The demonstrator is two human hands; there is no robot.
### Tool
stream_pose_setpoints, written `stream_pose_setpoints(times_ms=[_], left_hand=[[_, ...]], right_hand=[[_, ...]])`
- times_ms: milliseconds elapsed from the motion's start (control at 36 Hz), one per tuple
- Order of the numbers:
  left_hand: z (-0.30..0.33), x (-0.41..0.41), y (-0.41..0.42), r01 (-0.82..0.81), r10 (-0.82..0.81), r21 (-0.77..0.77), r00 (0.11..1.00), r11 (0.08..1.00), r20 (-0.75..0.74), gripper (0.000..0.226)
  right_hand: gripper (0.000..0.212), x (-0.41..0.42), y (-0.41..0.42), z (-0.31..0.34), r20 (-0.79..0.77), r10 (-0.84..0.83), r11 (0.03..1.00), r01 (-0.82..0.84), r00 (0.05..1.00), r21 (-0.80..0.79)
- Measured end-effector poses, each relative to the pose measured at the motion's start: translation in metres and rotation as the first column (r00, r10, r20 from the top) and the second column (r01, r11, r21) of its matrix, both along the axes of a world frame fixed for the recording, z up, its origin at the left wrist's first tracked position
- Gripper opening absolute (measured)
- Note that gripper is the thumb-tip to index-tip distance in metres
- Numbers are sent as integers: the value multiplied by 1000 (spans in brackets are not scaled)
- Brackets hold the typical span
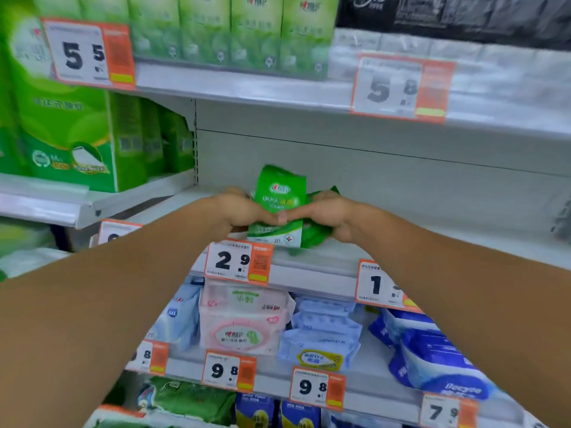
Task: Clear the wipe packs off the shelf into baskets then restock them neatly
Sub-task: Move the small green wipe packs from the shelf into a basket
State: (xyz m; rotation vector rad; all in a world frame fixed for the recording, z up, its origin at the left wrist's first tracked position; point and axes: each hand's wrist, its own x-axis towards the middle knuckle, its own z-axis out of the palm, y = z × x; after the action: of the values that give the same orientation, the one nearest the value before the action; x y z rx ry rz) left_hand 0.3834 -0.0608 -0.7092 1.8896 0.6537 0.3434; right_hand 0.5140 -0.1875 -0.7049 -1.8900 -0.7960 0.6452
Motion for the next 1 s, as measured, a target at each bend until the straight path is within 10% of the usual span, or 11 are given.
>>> stream_pose_setpoints(times_ms=[167,250,333,417,500,667,806,1000], left_hand=[[10,-11,-11,257,-146,-324,933,910,327,35],[7,-10,-1,126,-9,-333,943,934,332,33],[1,-17,11,-17,99,-279,954,960,284,31],[-2,-25,17,-18,108,-302,953,953,284,34],[0,-32,17,-15,104,-314,958,949,268,40],[10,-49,11,6,93,-301,945,954,313,59],[19,-82,-7,48,96,-354,920,934,380,20],[-25,-137,-41,112,94,-447,906,888,413,49]], right_hand=[[35,-9,-1,10,-282,379,863,-228,881,450],[23,6,4,19,35,108,963,-114,993,246],[36,41,6,23,728,-44,973,195,684,-125],[101,61,11,13,757,288,778,318,586,-542],[111,64,19,8,692,357,685,327,628,-651],[61,53,23,9,773,322,801,278,546,-530],[56,26,-26,23,951,55,995,57,305,-76],[64,-41,-129,14,920,42,968,-245,391,60]])
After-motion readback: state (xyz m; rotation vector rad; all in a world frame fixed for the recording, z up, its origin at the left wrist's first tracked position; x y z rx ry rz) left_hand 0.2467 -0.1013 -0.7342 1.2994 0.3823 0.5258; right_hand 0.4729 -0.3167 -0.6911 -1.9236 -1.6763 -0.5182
